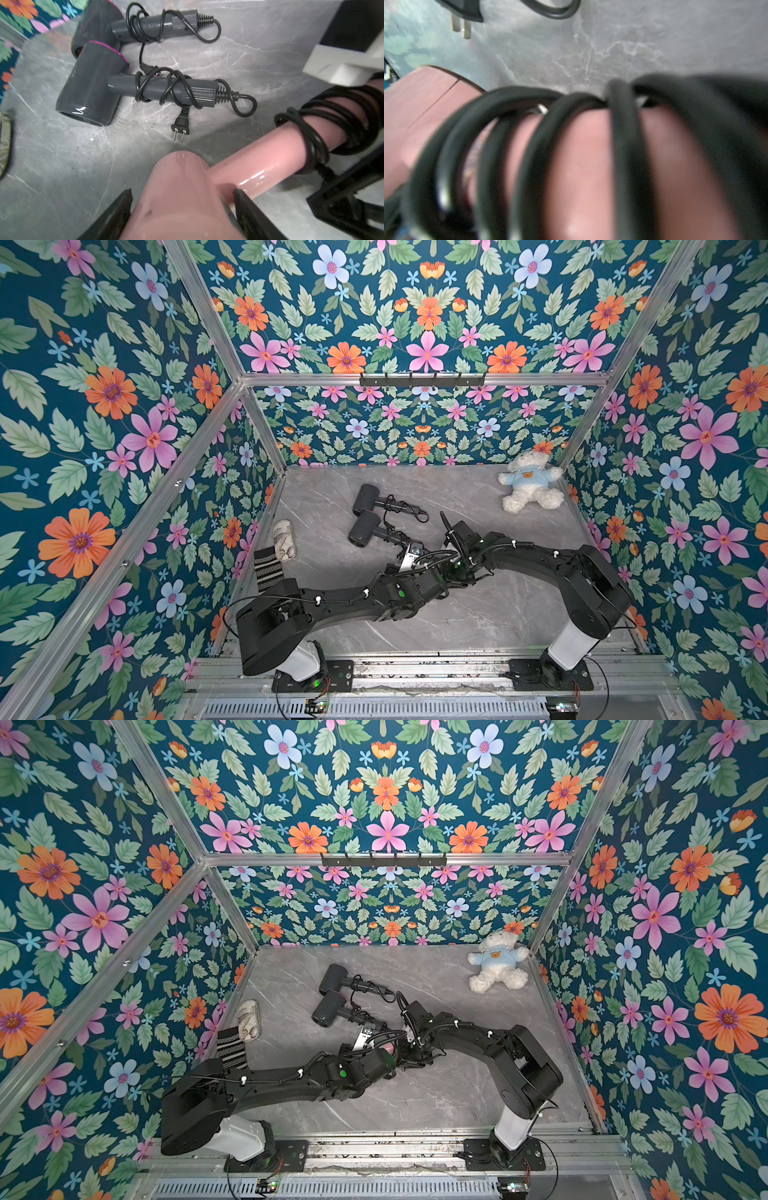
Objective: Wrap the cord around the hair dryer
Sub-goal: Adjust the hair dryer at the center of the board.
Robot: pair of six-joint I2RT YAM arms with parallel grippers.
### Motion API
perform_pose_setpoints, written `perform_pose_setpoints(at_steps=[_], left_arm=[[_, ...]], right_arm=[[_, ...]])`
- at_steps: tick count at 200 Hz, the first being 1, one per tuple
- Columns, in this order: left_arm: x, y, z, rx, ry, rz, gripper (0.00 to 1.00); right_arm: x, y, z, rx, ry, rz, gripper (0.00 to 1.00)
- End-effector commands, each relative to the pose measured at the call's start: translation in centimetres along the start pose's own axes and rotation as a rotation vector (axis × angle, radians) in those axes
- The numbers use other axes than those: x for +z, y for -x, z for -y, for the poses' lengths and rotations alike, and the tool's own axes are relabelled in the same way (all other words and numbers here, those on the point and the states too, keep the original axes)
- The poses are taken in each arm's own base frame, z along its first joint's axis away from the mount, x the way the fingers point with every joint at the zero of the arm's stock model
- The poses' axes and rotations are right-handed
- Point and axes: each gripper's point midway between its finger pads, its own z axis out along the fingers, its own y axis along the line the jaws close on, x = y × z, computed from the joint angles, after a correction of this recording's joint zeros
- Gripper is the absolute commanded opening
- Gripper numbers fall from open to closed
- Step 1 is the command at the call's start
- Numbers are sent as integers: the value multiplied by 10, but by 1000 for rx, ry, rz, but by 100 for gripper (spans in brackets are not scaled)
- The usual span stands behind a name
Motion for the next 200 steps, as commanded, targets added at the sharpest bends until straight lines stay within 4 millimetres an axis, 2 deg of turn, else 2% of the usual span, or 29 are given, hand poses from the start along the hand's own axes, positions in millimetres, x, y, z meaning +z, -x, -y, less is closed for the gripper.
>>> perform_pose_setpoints(at_steps=[1, 68, 138, 167, 181, 200], left_arm=[[-4, 19, -12, 2, 116, 172, 0], [-8, -14, 11, 172, 194, 272, 0], [-6, -65, 42, 91, 57, 218, 0], [-1, -89, 43, 60, 32, 169, 0], [2, -97, 45, 47, 8, 142, 13], [2, -102, 45, 38, -16, 123, 43]], right_arm=[[4, -9, -1, 45, 17, -59, 0], [13, -11, 18, 56, -24, -13, 0], [21, -23, 38, 70, -36, 7, 0], [21, -24, 46, 74, -71, 20, 0], [21, -24, 50, 71, -108, 22, 0], [23, -22, 50, 55, -138, 20, 0]])
